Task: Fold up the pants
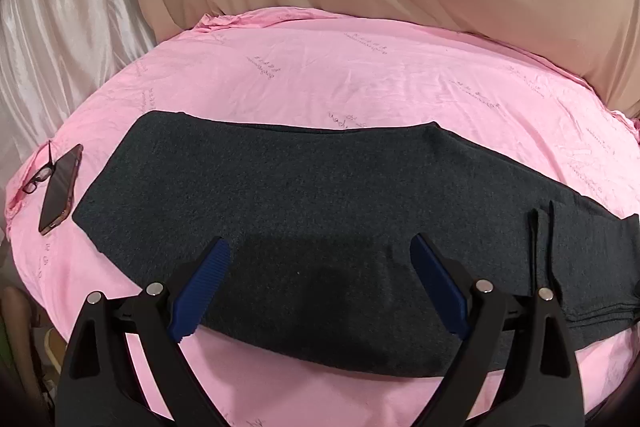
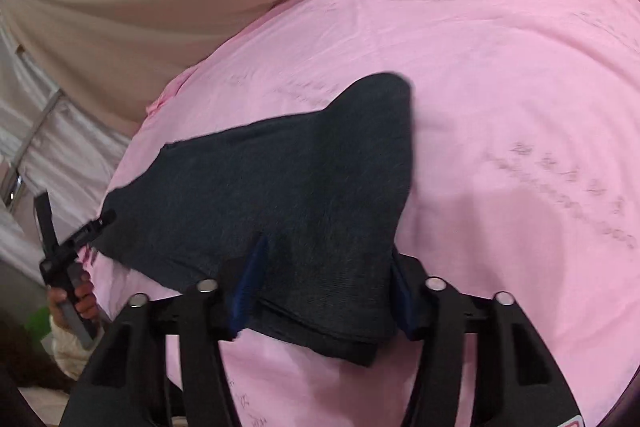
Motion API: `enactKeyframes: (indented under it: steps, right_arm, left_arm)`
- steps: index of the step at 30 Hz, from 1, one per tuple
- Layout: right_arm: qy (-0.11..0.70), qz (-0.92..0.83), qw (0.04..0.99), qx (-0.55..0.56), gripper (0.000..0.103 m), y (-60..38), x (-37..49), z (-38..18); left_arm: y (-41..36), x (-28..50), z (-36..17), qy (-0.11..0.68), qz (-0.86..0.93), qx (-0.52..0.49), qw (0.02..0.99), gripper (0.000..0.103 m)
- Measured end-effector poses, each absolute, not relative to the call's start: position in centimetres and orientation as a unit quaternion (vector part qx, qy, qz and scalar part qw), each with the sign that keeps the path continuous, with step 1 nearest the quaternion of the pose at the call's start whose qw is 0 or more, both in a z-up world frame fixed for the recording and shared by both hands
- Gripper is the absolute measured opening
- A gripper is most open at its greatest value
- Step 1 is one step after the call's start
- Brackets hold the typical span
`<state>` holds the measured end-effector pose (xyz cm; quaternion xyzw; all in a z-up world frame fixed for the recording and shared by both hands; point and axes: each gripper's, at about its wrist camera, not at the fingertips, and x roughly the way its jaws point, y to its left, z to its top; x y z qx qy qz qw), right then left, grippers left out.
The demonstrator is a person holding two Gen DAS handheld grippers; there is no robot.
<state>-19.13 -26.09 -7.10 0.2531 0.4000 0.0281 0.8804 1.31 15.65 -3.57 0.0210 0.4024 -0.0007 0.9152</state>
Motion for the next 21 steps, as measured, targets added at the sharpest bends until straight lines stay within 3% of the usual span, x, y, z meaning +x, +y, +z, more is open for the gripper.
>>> enactKeyframes:
  steps: [1, 4, 7, 21]
  right_arm:
    - [0.395, 0.033, 0.883, 0.253, 0.019, -26.2, -19.3, -7.0]
    - [0.367, 0.020, 0.903, 0.223, 0.011, -24.9, -19.2, -5.5]
    - [0.345, -0.019, 0.921, 0.181, 0.010, -25.9, -19.1, -4.1]
    - [0.335, -0.069, 0.922, 0.180, 0.009, -33.2, -20.9, -5.3]
  left_arm:
    - [15.5, 1.3, -3.5, 0.404, 0.001, 0.021, 0.915, 0.090]
    - [15.1, 1.3, -3.2, 0.410, 0.011, 0.020, 0.912, 0.090]
    - [14.5, 1.1, -2.7, 0.413, 0.015, 0.019, 0.910, 0.090]
    - [8.5, 0.0, -1.8, 0.417, 0.001, 0.059, 0.907, 0.090]
